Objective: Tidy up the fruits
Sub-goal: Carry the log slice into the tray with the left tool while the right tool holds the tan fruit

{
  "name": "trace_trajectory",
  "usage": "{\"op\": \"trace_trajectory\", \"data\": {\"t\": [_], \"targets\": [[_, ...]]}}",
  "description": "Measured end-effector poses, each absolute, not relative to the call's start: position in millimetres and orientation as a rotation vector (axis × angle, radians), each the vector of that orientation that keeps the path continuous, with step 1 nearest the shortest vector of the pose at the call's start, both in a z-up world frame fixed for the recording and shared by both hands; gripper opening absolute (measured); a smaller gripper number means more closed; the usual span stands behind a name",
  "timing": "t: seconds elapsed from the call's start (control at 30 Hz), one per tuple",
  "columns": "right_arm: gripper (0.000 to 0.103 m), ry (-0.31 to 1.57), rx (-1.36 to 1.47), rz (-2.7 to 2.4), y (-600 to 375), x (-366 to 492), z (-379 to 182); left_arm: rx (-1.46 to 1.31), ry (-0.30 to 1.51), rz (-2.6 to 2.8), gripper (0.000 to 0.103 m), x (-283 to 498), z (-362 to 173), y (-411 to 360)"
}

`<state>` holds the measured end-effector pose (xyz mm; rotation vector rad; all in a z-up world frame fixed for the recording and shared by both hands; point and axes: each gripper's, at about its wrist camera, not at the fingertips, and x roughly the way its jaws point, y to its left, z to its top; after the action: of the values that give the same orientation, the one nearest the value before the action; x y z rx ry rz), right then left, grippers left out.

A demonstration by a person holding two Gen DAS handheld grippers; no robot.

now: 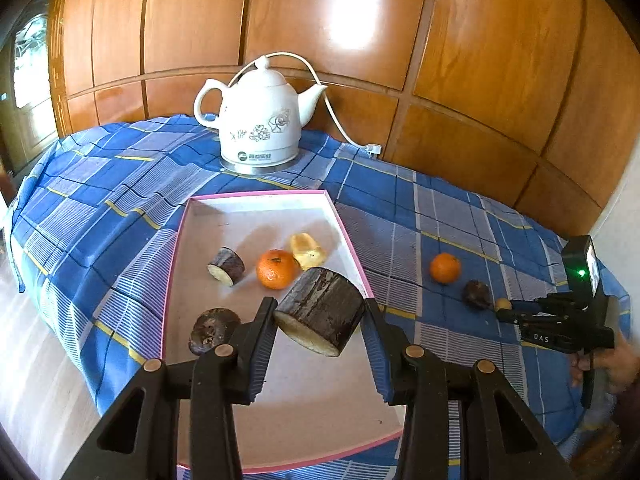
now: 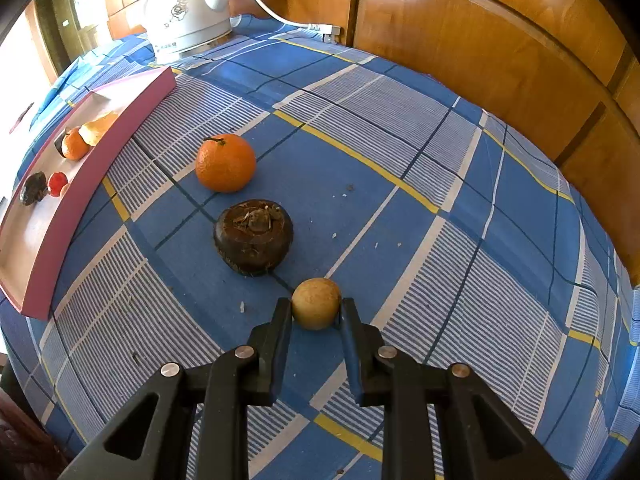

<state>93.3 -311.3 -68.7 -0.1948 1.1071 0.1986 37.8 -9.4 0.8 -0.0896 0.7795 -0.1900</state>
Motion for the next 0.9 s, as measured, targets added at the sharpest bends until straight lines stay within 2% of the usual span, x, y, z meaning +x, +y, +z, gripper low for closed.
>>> {"op": "trace_trajectory", "data": {"t": [0.67, 0.9], "targets": [[0.024, 1.108, -0.207, 0.203, -310.6, 93.6, -69.0, -0.086, 0.822, -0.192, 0.043, 41.9, -12.8, -12.1], [0.024, 1.108, -0.208, 0.199, -310.5, 93.6, -69.0, -0.215, 0.845, -0.164, 0.043, 56.8, -14.5, 25.9]]}}
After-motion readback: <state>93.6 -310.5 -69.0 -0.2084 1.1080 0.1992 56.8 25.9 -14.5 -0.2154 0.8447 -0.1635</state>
